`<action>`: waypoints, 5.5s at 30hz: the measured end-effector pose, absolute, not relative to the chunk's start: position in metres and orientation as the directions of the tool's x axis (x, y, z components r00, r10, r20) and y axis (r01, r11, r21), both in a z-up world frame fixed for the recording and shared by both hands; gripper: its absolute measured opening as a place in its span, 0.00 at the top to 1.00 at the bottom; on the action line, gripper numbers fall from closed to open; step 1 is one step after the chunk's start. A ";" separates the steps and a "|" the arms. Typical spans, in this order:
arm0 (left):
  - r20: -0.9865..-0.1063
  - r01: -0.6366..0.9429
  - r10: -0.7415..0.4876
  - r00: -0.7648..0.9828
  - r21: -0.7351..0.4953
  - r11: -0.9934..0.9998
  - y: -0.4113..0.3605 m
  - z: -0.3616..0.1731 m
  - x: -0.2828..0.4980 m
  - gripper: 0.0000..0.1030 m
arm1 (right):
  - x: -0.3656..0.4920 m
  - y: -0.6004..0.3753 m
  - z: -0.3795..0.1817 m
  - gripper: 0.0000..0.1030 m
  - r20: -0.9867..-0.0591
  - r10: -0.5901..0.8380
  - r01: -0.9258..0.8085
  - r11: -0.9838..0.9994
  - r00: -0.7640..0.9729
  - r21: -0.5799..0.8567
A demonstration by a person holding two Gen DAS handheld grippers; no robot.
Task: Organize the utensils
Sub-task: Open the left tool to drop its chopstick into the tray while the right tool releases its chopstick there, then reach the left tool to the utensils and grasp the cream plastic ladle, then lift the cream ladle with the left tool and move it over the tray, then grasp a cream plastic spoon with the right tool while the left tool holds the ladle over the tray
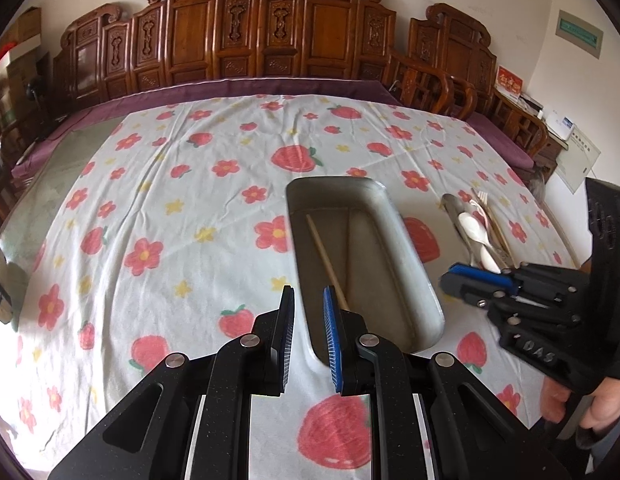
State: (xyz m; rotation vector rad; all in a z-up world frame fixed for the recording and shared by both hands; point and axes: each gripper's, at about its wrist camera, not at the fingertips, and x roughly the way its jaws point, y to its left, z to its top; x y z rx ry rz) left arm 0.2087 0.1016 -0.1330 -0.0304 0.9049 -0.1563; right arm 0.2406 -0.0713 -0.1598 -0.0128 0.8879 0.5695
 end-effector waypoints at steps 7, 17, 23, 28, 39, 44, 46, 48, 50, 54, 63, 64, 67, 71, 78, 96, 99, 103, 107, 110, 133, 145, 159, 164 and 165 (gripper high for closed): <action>-0.767 0.158 -0.168 0.619 -0.088 0.983 0.075 -0.127 0.208 0.82 | 0.222 -0.123 -0.146 0.85 -0.726 0.423 -0.478 0.866 0.542 0.148; -0.761 0.221 -0.210 0.614 -0.090 0.971 0.028 -0.126 0.205 0.72 | 0.204 -0.216 -0.149 0.85 -0.735 0.330 -0.398 0.913 0.592 0.089; -0.762 0.249 -0.247 0.599 -0.115 0.962 0.003 -0.131 0.204 0.69 | 0.207 -0.259 -0.163 0.85 -0.752 0.276 -0.325 0.942 0.598 0.087; -0.770 0.269 -0.268 0.579 -0.131 0.954 -0.025 -0.139 0.204 0.69 | 0.212 -0.277 -0.178 0.85 -0.762 0.269 -0.288 0.951 0.590 0.113; -0.800 0.299 -0.288 0.526 -0.143 0.944 -0.084 -0.163 0.223 0.69 | 0.223 -0.298 -0.196 0.85 -0.781 0.262 -0.256 0.957 0.566 0.136; -0.821 0.290 -0.283 0.495 -0.151 0.945 -0.109 -0.178 0.245 0.69 | 0.225 -0.304 -0.196 0.85 -0.783 0.262 -0.248 0.958 0.564 0.142; -0.831 0.280 -0.275 0.483 -0.151 0.948 -0.117 -0.184 0.254 0.69 | 0.225 -0.304 -0.196 0.85 -0.783 0.263 -0.247 0.958 0.563 0.144; -0.843 0.268 -0.264 0.469 -0.149 0.952 -0.125 -0.191 0.264 0.69 | 0.225 -0.304 -0.196 0.85 -0.784 0.260 -0.249 0.958 0.563 0.139; -0.852 0.258 -0.261 0.453 -0.155 0.954 -0.131 -0.198 0.273 0.69 | 0.225 -0.305 -0.197 0.85 -0.785 0.266 -0.252 0.957 0.559 0.145; -0.869 0.247 -0.240 0.433 -0.142 0.958 -0.141 -0.206 0.287 0.69 | 0.225 -0.305 -0.196 0.85 -0.785 0.271 -0.256 0.955 0.557 0.147; -0.898 0.233 -0.215 0.383 -0.131 0.964 -0.154 -0.224 0.307 0.73 | 0.227 -0.315 -0.190 0.85 -0.772 0.290 -0.238 0.954 0.566 0.184; -0.902 0.234 -0.206 0.380 -0.122 0.965 -0.155 -0.226 0.308 0.76 | 0.227 -0.315 -0.189 0.85 -0.771 0.291 -0.237 0.953 0.566 0.187; -0.910 0.223 -0.187 0.369 -0.109 0.969 -0.155 -0.229 0.310 0.93 | 0.226 -0.315 -0.188 0.85 -0.770 0.293 -0.237 0.953 0.566 0.188; -0.898 0.229 -0.152 0.412 -0.060 0.972 -0.157 -0.217 0.305 0.97 | 0.225 -0.313 -0.186 0.85 -0.768 0.297 -0.243 0.952 0.568 0.188; -0.850 0.227 -0.062 0.523 0.069 0.971 -0.161 -0.183 0.297 0.97 | 0.223 -0.309 -0.183 0.85 -0.765 0.300 -0.256 0.949 0.569 0.182; -0.757 0.273 -0.092 0.647 0.118 0.955 -0.168 -0.104 0.278 0.97 | 0.221 -0.308 -0.180 0.85 -0.764 0.295 -0.256 0.951 0.573 0.175; -0.744 0.256 -0.084 0.663 0.120 0.959 -0.162 -0.096 0.280 0.97 | 0.220 -0.308 -0.180 0.85 -0.764 0.293 -0.260 0.951 0.574 0.170; -0.735 0.236 -0.080 0.673 0.111 0.965 -0.147 -0.091 0.279 0.97 | 0.220 -0.307 -0.182 0.85 -0.766 0.293 -0.260 0.951 0.572 0.169; -0.733 0.216 -0.078 0.676 0.095 0.972 -0.126 -0.089 0.275 0.97 | 0.220 -0.304 -0.186 0.85 -0.772 0.289 -0.265 0.951 0.566 0.161; -0.733 0.205 -0.073 0.676 0.091 0.974 -0.109 -0.089 0.269 0.97 | 0.220 -0.301 -0.189 0.85 -0.777 0.286 -0.271 0.950 0.561 0.155; -0.726 0.151 -0.135 0.675 -0.043 0.988 0.005 -0.108 0.184 0.97 | 0.225 -0.201 -0.201 0.66 -0.799 0.359 -0.399 0.902 0.483 0.164; -0.692 0.150 -0.160 0.704 -0.075 0.986 0.035 -0.098 0.158 0.97 | 0.235 -0.139 -0.220 0.47 -0.813 0.331 -0.224 0.942 0.479 0.252; -0.682 0.135 -0.180 0.709 -0.119 0.984 0.055 -0.098 0.147 0.97 | 0.251 -0.110 -0.245 0.42 -0.863 0.157 -0.197 0.978 0.480 0.068; -0.680 0.133 -0.173 0.713 -0.111 0.985 0.055 -0.097 0.146 0.97 | 0.243 -0.110 -0.244 0.69 -0.855 0.154 -0.219 0.975 0.495 0.049; -0.681 0.133 -0.173 0.712 -0.112 0.985 0.055 -0.098 0.146 0.97 | 0.241 -0.109 -0.244 0.75 -0.857 0.158 -0.225 0.973 0.491 0.051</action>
